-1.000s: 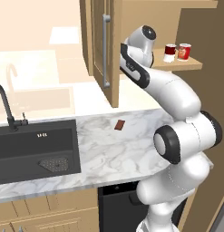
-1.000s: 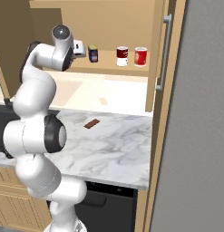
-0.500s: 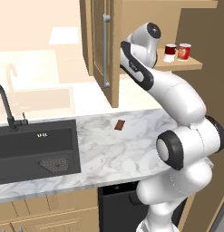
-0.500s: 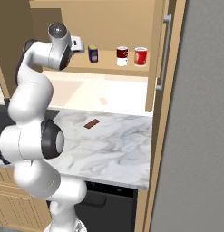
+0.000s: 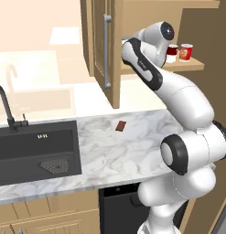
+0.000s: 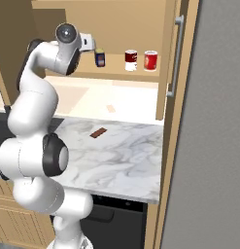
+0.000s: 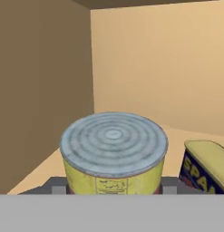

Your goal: Stack two cans on top of the other two cans in the cabinet.

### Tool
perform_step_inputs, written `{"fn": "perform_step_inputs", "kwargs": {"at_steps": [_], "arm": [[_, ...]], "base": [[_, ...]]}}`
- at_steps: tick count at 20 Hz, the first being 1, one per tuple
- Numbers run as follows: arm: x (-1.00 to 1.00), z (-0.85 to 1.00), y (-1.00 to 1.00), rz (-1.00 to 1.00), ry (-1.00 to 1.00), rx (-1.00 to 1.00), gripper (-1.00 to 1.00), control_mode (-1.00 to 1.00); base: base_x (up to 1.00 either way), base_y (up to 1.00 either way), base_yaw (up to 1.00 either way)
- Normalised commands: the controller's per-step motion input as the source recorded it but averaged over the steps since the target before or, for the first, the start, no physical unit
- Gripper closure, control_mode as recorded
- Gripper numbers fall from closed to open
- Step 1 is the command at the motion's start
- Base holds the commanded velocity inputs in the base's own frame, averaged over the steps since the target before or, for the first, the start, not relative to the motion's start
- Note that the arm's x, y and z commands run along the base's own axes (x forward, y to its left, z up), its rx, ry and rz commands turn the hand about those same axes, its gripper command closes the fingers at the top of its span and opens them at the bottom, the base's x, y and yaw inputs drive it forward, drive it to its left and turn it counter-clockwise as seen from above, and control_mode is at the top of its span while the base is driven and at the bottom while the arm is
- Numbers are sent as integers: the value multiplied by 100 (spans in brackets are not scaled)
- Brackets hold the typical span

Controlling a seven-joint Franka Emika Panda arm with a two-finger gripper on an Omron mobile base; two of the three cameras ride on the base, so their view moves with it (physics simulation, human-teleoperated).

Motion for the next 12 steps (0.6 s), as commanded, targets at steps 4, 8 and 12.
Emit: {"fn": "perform_step_inputs", "kwargs": {"at_steps": [4, 8, 12], "arm": [[0, 25, -35, -3, -6, 2, 100, -100], [0, 25, -30, -3, -4, 2, 100, -100], [8, 5, -27, -3, 0, 2, 100, -100]], "base": [[0, 0, 0], [0, 0, 0], [0, 0, 0]]}}
